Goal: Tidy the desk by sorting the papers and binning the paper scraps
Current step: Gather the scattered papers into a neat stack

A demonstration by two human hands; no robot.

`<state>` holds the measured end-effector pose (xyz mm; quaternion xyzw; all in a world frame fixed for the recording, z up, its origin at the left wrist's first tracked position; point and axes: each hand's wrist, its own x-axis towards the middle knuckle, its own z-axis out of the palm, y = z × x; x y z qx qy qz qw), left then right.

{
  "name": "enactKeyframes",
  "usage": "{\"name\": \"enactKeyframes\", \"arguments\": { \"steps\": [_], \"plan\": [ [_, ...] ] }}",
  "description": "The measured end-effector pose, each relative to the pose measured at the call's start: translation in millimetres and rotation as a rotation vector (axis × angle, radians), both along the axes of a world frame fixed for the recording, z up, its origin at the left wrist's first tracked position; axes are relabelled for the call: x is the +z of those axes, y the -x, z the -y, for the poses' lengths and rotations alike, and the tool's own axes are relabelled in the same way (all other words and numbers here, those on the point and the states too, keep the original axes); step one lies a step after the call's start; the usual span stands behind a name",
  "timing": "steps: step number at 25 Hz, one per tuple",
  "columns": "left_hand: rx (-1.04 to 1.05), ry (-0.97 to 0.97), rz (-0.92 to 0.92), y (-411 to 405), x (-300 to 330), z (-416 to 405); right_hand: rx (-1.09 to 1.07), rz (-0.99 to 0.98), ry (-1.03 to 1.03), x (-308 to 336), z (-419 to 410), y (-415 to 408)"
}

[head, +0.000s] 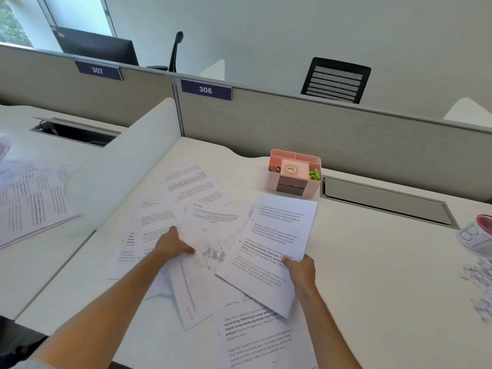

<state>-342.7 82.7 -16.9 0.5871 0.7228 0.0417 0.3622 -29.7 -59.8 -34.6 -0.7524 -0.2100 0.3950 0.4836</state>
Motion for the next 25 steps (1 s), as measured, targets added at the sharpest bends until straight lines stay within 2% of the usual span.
{"name": "enactKeyframes", "arguments": {
  "steps": [3, 7, 11, 16, 18, 21, 25],
  "plan": [
    [0.014, 0.03, 0.057, 2, 3, -6, 0.023, -0.049, 0.027, -4, 0, -8],
    [0.057, 0.057, 0.149, 6, -4, -7, 0.038, -0.007, 0.021, -9, 7, -15],
    [0.137, 0.005, 0.191, 19, -15, -4, -0.016, -0.001, -0.036, -9, 19, -29],
    [0.264, 0.017, 0.341, 31, -26, -6, -0.116, -0.217, -0.013, -17, 25, -48],
    [0.266, 0.03, 0.377, 32, -25, -7, -0.125, -0.288, 0.005, -19, 26, -51],
    [0.238, 0.079, 0.42, 33, -19, -10, -0.103, -0.29, 0.008, -20, 26, -53],
    [0.047, 0.168, 0.401, 33, -11, -8, -0.049, -0.247, -0.021, -21, 28, -54]
  ]
}}
